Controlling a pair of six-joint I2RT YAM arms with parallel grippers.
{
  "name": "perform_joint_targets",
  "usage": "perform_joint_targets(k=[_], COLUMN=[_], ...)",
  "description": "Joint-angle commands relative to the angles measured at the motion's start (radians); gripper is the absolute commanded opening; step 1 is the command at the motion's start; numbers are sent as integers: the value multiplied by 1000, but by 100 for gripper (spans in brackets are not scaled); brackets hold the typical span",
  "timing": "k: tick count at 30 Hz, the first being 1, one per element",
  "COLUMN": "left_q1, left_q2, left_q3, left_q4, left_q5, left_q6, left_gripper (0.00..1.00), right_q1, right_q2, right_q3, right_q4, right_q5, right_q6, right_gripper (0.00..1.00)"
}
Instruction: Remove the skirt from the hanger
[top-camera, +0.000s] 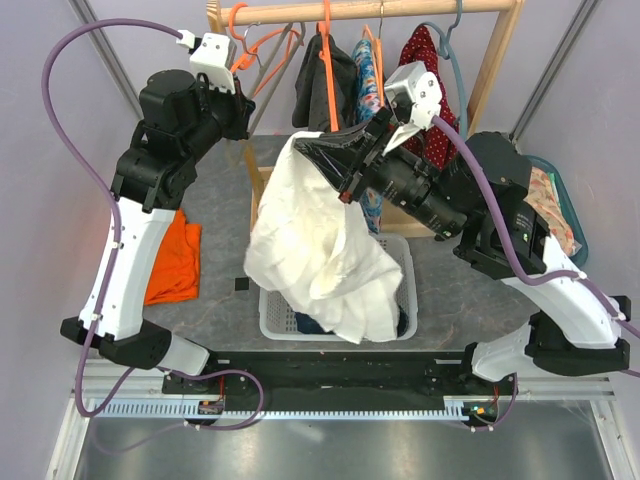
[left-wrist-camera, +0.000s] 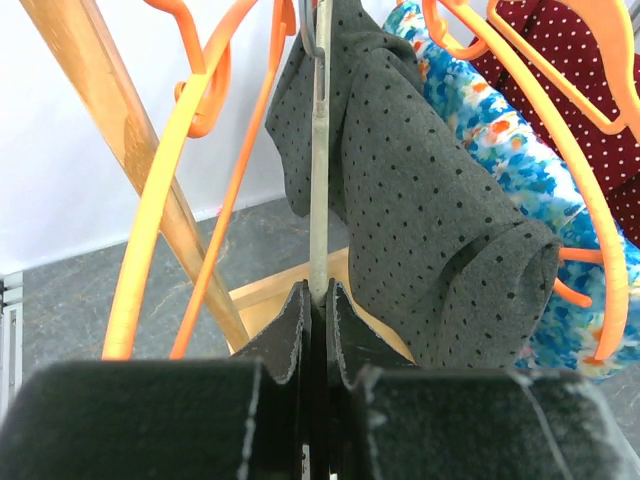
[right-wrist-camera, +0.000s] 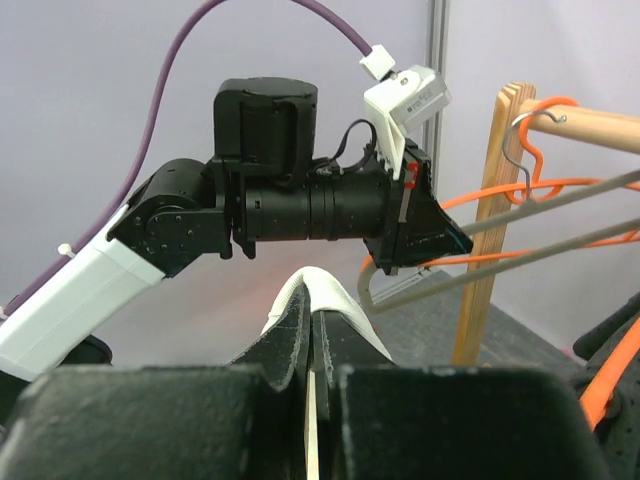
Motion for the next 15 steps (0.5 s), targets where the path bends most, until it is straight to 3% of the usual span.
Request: perform_joint_targets(k=[1, 5, 7, 15], left_q1=[3, 9, 8, 11], left_q2=[-8, 7, 10, 7], left_q3=[12, 15, 17, -15], left_q4=[64, 73, 77, 98], left_q5=[-22, -22, -20, -20], left_q6=[22, 21, 21, 22], left_gripper=[2, 2, 2, 2], right_q1=[7, 8, 7, 7], right_q2=[19, 68, 48, -108], right_q3=[86, 140, 89, -303], right_q4=[75, 66, 65, 106], right_q5=[21, 54, 60, 152], right_q6=[-61, -100, -101, -72], right_gripper=[0, 0, 0, 0])
